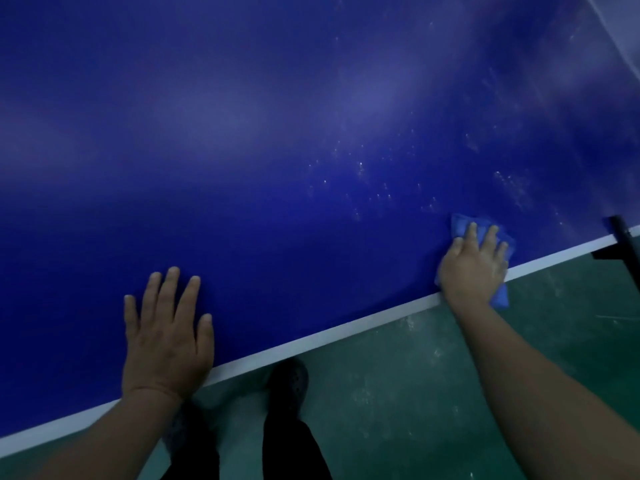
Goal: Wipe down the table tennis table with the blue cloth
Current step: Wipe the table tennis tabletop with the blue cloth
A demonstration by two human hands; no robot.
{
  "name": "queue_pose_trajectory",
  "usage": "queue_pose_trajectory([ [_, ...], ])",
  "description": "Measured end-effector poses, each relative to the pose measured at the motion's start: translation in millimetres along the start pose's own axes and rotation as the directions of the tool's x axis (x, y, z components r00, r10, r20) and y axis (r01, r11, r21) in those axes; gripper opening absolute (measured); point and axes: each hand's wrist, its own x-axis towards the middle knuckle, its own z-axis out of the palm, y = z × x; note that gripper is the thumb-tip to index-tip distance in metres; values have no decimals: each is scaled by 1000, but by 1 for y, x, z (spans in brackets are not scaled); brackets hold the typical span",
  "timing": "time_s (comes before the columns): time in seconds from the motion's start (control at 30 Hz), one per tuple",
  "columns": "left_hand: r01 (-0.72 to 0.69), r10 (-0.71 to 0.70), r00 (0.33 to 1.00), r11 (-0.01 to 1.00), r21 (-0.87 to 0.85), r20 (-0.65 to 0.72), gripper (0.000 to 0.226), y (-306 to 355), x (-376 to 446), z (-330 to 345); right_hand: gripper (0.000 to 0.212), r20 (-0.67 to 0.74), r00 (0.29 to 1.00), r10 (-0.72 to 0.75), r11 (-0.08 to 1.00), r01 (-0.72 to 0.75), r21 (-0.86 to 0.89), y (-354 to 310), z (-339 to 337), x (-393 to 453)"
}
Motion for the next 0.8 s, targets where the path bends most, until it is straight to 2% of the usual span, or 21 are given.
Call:
queue_pose_trajectory([
  [0.03,1,-1,1000,1000,-5,-1,65,0,0,0,48,-18,999,-35,999,34,-14,-14,6,-15],
  [0.07,3,-3,1000,1000,-7,-2,64,0,1,0,47,-40,987,-154,988,154,-10,-29,12,-37],
  [0.1,4,-4,1000,1000,-5,-2,64,0,0,0,47,-45,943,-331,944,330,-15,-44,19,-61],
  [0.13,4,-4,1000,1000,-3,-1,64,0,1,0,48,-15,844,-536,844,536,-14,-54,27,-86],
  [0.17,6,-6,1000,1000,-2,2,65,1,0,-1,49,60,703,-708,704,710,-12,-56,33,-108],
  [0.2,8,-8,1000,1000,1,5,65,1,0,-2,49,127,558,-820,562,827,-8,-54,33,-117],
  [0.23,11,-11,1000,1000,4,9,65,1,0,-2,49,157,463,-872,471,882,15,-47,31,-106],
  [0.27,16,-16,1000,1000,6,12,65,1,1,-2,49,131,474,-871,479,878,12,-39,31,-83],
  [0.3,18,-18,1000,1000,8,13,65,1,1,-3,49,97,573,-814,574,818,-18,-31,28,-58],
  [0.33,16,-16,1000,1000,12,14,65,2,1,-3,51,53,720,-692,717,694,-60,-24,23,-33],
  [0.37,10,-10,1000,1000,16,17,65,3,1,-3,53,40,857,-513,854,515,-76,-18,16,-11],
  [0.4,5,-5,1000,1000,19,19,65,3,1,-3,56,27,944,-328,943,329,-52,-14,12,2],
  [0.43,2,-2,1000,1000,19,17,65,2,1,-3,57,26,982,-189,982,189,-24,-17,9,2],
  [0.47,1,-1,1000,1000,16,14,64,2,2,-3,57,18,990,-141,990,141,-12,-27,9,-9],
  [0.5,0,0,1000,1000,13,11,64,1,2,-3,56,7,983,-184,982,184,-28,-39,13,-28],
  [0.53,1,-1,1000,1000,10,11,64,1,2,-3,54,0,951,-308,951,307,-40,-52,17,-53],
  [0.63,9,-9,1000,1000,-3,8,63,1,2,-2,52,36,724,-689,725,687,50,-109,38,-125],
  [0.7,6,-6,1000,1000,-1,-2,62,2,2,-2,50,68,596,-800,599,789,137,-158,45,-155],
  [0.8,1,-1,1000,1000,7,-15,62,3,1,-1,50,69,479,-875,484,862,154,-203,53,-142],
])
